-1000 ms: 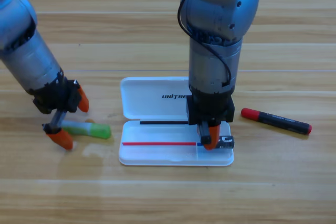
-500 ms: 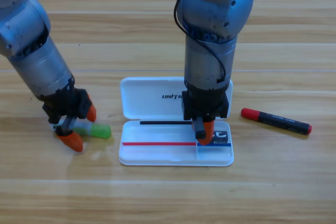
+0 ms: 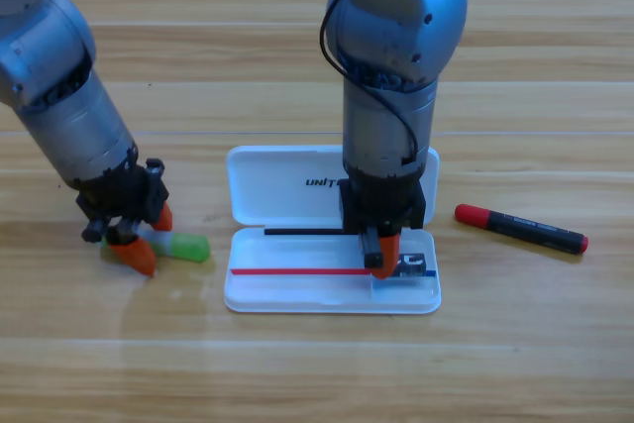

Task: Clean up eraser and pencils

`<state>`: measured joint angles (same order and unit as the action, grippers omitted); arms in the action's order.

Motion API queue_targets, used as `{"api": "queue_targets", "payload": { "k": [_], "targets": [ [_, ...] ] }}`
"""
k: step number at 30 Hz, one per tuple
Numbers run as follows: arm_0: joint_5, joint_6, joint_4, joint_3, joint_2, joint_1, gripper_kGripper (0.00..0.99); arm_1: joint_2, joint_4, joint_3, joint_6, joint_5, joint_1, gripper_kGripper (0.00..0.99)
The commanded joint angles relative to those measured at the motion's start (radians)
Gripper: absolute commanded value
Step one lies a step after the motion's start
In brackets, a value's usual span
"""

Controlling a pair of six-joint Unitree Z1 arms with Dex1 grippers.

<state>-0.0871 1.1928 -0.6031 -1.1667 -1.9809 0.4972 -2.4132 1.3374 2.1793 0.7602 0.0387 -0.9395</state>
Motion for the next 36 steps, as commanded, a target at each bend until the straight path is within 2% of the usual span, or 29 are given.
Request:
{"api": "queue_targets", "payload": {
  "k": [1,8,14,15,17,18,19,20,21,23,25,29,32,36],
  "targets": [
    [0.015,-0.009,0.011,0.005,-0.018,0.021,0.408,-0.058,0.022,-0.007,0.002,-0.014,0.028,0.0],
    [0.017,0.002,0.011,0.007,-0.013,0.021,0.147,-0.058,0.022,-0.012,0.002,-0.016,0.028,0.0],
    [0.024,0.005,0.011,0.009,-0.018,0.021,0.129,-0.052,0.022,-0.01,0.001,-0.016,0.028,0.0],
    [0.027,0.005,0.011,0.009,-0.021,0.021,0.129,-0.05,0.022,-0.012,0.001,-0.016,0.028,0.103],
    [0.03,0.004,0.011,0.009,-0.024,0.021,0.129,-0.047,0.022,-0.013,-0.002,-0.016,0.03,0.532],
    [0.033,0.004,0.011,0.009,-0.026,0.021,0.129,-0.046,0.022,-0.013,-0.005,-0.016,0.028,0.698],
    [0.033,0.004,0.011,0.009,-0.027,0.021,0.127,-0.044,0.022,-0.015,-0.007,-0.016,0.028,0.778],
    [0.035,0.004,0.011,0.009,-0.029,0.021,0.115,-0.041,0.022,-0.015,-0.009,-0.016,0.028,0.813],
    [0.035,0.004,0.011,0.009,-0.03,0.021,0.055,-0.035,0.022,-0.016,-0.009,-0.016,0.028,0.824],
    [0.033,0.002,0.011,0.009,-0.03,0.021,0.046,-0.021,0.022,-0.023,-0.009,-0.014,0.028,0.861],
    [0.033,0.002,0.009,0.009,-0.03,0.021,0.012,-0.003,0.022,-0.03,-0.007,-0.013,0.028,0.873],
    [0.03,0.002,-0.023,-0.014,-0.03,0.021,0.006,0.051,0.036,-0.058,-0.004,0.001,0.028,0.877],
    [0.033,-0.001,-0.081,-0.062,-0.021,0.021,0.005,0.135,0.06,-0.115,0.001,0.046,0.028,0.888],
    [0.04,-0.018,-0.205,-0.169,-0.004,0.021,0.005,0.319,0.065,-0.271,0.001,0.104,0.028,0.888]
  ]
}}
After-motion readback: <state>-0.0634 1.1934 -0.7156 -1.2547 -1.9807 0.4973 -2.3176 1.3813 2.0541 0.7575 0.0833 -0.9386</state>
